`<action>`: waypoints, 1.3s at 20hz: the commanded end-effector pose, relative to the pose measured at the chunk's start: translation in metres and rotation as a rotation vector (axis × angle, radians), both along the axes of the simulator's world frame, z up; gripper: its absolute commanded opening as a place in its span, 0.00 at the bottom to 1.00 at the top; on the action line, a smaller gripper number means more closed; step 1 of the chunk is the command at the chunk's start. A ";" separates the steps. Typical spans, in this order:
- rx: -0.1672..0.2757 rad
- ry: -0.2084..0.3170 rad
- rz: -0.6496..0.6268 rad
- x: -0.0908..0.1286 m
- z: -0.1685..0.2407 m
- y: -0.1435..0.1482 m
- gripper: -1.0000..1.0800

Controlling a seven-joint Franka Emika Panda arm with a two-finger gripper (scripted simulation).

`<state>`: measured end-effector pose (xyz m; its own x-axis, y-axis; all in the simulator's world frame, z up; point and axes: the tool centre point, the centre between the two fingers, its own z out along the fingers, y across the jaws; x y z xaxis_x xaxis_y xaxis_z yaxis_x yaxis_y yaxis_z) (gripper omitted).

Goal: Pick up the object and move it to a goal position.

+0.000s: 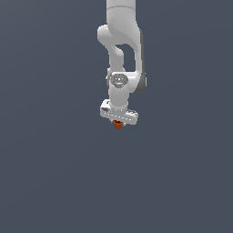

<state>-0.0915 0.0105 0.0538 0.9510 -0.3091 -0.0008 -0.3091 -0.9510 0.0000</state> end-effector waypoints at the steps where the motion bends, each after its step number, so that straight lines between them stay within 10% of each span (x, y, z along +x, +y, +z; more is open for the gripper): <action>1: 0.000 -0.002 0.000 0.004 0.012 0.004 0.00; 26: -0.002 -0.001 -0.001 0.070 0.231 0.082 0.00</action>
